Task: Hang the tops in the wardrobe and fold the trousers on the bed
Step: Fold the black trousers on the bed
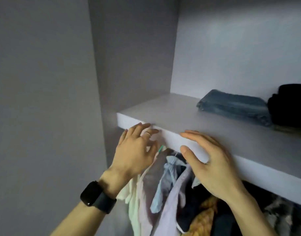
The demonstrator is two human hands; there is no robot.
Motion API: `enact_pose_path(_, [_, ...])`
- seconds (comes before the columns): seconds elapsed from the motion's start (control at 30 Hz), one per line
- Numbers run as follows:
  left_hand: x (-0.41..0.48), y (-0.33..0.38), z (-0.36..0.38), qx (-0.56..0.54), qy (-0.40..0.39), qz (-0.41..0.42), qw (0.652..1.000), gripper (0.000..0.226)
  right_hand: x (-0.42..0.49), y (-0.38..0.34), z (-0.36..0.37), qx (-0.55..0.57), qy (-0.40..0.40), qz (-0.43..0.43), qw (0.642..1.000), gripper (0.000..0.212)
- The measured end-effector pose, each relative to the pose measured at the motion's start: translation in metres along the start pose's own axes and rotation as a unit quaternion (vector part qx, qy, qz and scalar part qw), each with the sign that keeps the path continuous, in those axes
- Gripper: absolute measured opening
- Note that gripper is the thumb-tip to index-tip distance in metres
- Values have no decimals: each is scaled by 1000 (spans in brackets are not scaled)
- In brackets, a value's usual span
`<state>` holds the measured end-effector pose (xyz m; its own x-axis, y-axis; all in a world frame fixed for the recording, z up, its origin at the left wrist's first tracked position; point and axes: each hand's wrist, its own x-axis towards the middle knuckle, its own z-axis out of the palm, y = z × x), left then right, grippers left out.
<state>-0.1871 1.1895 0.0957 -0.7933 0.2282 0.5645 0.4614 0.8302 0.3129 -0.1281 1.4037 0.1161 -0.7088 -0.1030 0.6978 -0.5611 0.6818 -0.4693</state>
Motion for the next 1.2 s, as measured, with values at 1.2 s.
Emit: enact_pose_path(1.2, [-801, -222, -273, 127, 34, -814, 565, 53, -351, -550, 557, 189, -687, -342, 613, 29])
